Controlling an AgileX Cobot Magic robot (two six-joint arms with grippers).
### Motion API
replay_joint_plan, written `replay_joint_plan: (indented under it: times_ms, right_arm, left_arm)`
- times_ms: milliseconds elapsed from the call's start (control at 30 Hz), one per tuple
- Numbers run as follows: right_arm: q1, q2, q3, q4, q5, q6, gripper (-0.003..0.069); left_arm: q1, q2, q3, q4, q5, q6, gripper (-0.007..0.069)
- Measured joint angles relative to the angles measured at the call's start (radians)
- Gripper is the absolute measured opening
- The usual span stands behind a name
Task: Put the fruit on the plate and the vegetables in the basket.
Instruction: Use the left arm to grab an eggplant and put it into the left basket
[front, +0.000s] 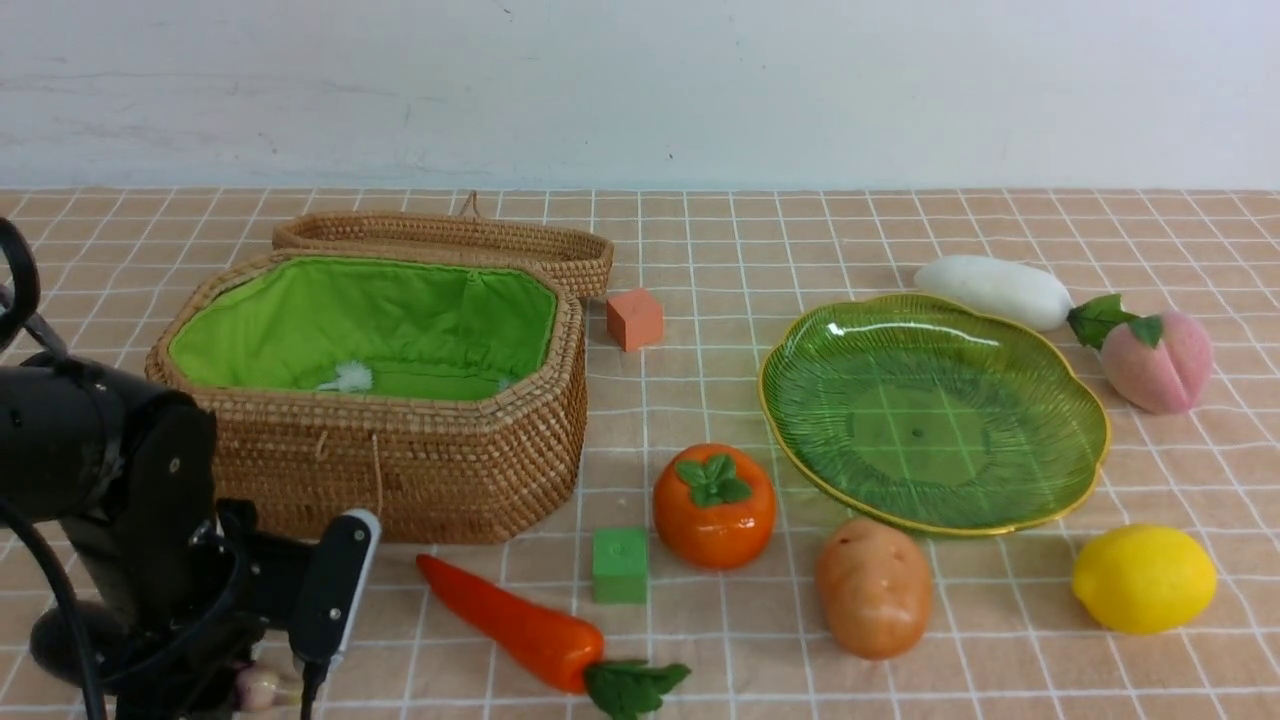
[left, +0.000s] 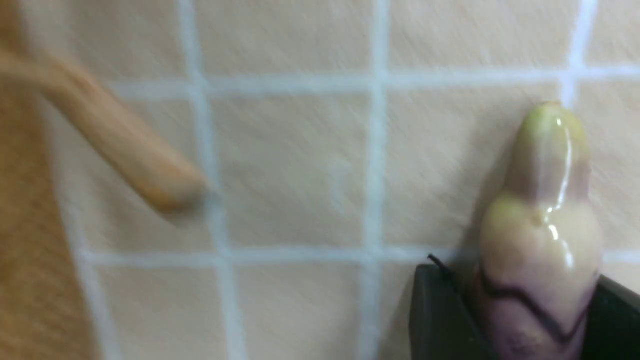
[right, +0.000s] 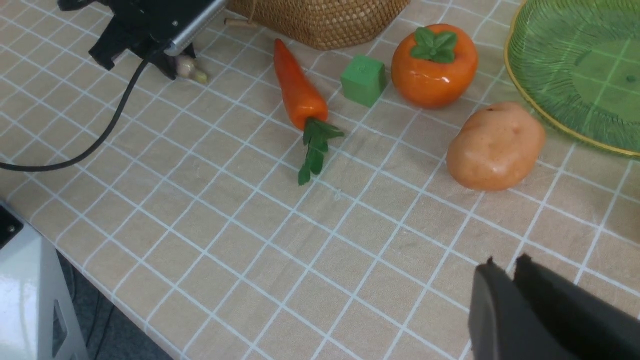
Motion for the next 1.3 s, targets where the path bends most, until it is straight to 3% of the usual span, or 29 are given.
replay_joint_plan:
  times_ms: [67,167,300,467,633,800,967,1033,1167,1300]
  right_arm:
    - [0.0,0.0,0.0,0.0,0.0,0.0,0.0067]
    - [0.0,0.0,-0.004,0.0,-0.059,0.001,0.007]
    - [0.0,0.0,-0.027,0.0,-0.213,0.001,0.0073]
    - [0.0,-0.001,-0.043,0.008,-0.402,0.001,0.0076]
    - [0.0,-0.002,-0.047,0.036,-0.556,0.001,0.0076]
    - [0.0,-0.002,-0.048,0.053,-0.575,0.001,0.0076]
    - [0.0,-0.002,-0.048,0.055,-0.565,0.001,0.0076]
    - [0.0,-0.002,-0.048,0.055,-0.563,0.001,0.0076]
    - [0.0,-0.002,-0.049,0.055,-0.554,0.001,0.0076]
    - [0.0,-0.002,-0.076,0.053,-0.448,0.001,0.0076]
  left_arm:
    - [0.0,-0.021,0.0,0.003,0.021,-0.028,0.0277]
    - [0.0,-0.168,-0.005,0.005,0.072,-0.169,0.0277]
    - [0.0,-0.333,-0.064,-0.022,-0.005,-0.238,0.0277]
    - [0.0,-0.401,-0.196,-0.12,-0.114,-0.249,0.0277]
    - [0.0,-0.296,-0.35,-0.215,-0.196,-0.224,0.0277]
    - [0.0,-0.154,-0.396,-0.314,-0.305,-0.211,0.0277]
    - [-0.03,-0.067,-0.4,-0.326,-0.36,-0.194,0.0286]
    - [-0.06,-0.05,-0.4,-0.324,-0.381,-0.192,0.033]
    - [-0.089,-0.04,-0.402,-0.301,-0.423,-0.192,0.0515]
    - [-0.089,-0.052,-0.402,-0.286,-0.387,-0.211,0.0643]
